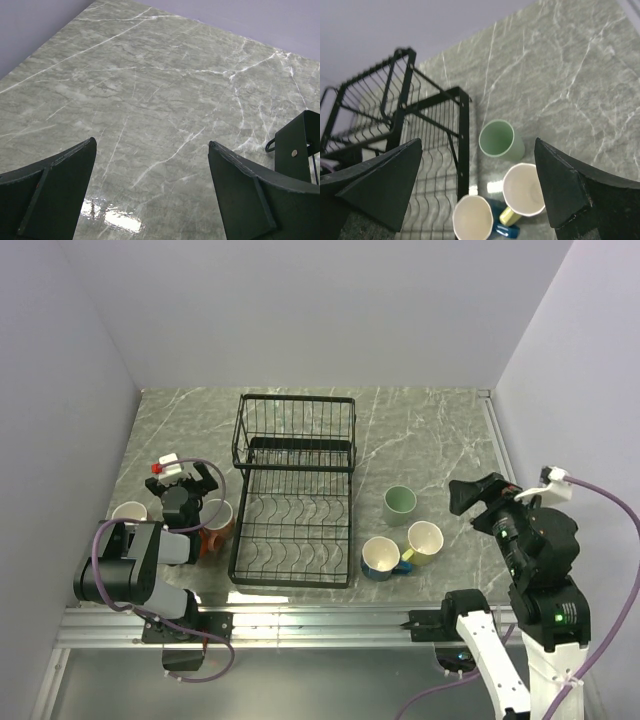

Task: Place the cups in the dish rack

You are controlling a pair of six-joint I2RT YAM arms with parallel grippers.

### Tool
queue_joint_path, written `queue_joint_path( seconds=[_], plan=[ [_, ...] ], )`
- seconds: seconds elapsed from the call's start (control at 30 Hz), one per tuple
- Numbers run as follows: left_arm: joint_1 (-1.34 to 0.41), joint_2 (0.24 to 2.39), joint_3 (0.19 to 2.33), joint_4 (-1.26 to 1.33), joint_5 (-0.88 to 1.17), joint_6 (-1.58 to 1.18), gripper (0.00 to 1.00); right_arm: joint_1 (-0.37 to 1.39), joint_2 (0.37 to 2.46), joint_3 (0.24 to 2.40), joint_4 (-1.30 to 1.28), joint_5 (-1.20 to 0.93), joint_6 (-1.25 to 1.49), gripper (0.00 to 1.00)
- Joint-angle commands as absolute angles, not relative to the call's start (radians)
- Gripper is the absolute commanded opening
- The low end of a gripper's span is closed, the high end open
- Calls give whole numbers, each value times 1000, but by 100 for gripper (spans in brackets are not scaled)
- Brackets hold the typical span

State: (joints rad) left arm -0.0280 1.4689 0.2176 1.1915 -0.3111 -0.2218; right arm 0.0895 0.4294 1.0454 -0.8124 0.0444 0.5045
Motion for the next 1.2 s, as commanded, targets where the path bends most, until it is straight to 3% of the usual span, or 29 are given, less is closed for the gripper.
queue_joint_path(
  seconds=[0.0, 0.17, 0.23, 0.3, 0.37, 0.5, 0.63, 0.77, 0.93, 1.17],
  plan=[
    [-32, 1457, 236, 1236, -299, -206, 99, 94, 463, 1069, -864, -41, 424, 100],
    [-34, 1441, 242, 1194, -295, -192, 99, 110, 466, 1036, -870, -9, 437, 100],
    [-41, 1395, 331, 1015, -327, -196, 99, 118, 475, 1048, -864, -75, 417, 100],
    [-40, 1364, 519, 636, -379, -181, 99, 135, 474, 1057, -861, -92, 400, 100],
    [-37, 1362, 604, 511, -474, -161, 99, 155, 471, 1055, -867, -74, 400, 100],
    [-25, 1231, 716, 362, -436, -199, 99, 192, 463, 1040, -870, -74, 414, 100],
    [-5, 1114, 886, 47, -351, -459, 99, 196, 471, 1031, -858, -75, 472, 100],
    [-3, 1077, 1063, -390, -226, -622, 99, 196, 601, 1041, -860, -140, 511, 99],
    [-5, 930, 1042, -550, -112, -660, 99, 195, 826, 1104, -945, -94, 508, 97],
    [-31, 851, 1225, -856, -134, -663, 99, 195, 1015, 1089, -893, -20, 526, 92]
  ],
)
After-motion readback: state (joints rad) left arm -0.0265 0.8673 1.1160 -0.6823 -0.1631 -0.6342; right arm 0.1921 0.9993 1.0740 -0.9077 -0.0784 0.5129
